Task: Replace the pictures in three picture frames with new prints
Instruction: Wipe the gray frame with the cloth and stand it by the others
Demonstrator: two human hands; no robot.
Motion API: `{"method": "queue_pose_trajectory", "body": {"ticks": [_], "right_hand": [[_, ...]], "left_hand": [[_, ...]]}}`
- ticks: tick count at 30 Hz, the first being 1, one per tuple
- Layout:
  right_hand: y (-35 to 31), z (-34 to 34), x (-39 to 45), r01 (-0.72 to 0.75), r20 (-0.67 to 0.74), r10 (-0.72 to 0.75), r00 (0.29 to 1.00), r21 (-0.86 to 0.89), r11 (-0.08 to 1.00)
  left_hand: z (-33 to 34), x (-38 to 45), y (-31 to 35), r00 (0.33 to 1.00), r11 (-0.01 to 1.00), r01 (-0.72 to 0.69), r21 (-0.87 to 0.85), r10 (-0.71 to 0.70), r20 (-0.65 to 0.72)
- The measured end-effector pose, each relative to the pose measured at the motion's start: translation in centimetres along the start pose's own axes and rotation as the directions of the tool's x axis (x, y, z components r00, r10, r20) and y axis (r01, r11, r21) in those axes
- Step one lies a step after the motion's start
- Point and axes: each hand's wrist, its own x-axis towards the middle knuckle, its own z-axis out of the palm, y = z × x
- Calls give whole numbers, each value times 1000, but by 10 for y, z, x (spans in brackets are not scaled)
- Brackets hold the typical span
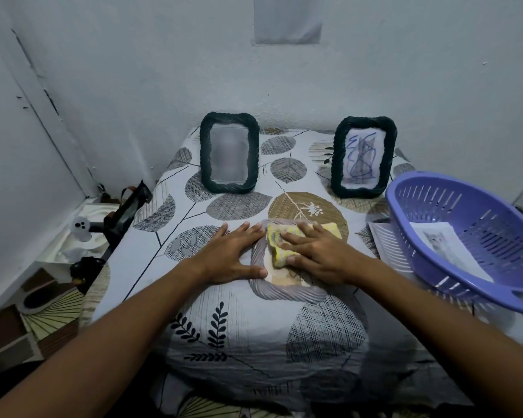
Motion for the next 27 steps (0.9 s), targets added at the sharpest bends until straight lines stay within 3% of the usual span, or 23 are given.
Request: {"method": "queue_pose_trajectory", "body": {"ticks": [6, 12, 21, 27], "right_hand": [[-4, -8, -43, 142, 31, -143, 989, 46, 989], [6, -27, -37, 45, 75, -35, 997, -140, 989], [-7, -20, -42, 70, 126, -79, 989, 75, 995], [-7, -26, -55, 24, 54, -20, 998, -76, 997]], "left_hand": [[1, -1, -1, 1000, 1000, 4, -6, -4, -10], [-1, -2, 1, 1000, 1000, 3, -18, -3, -1], [0, 0, -1, 1000, 1000, 8, -10, -8, 1], [1, 0, -1, 1000, 1000, 12, -11, -12, 0]]}}
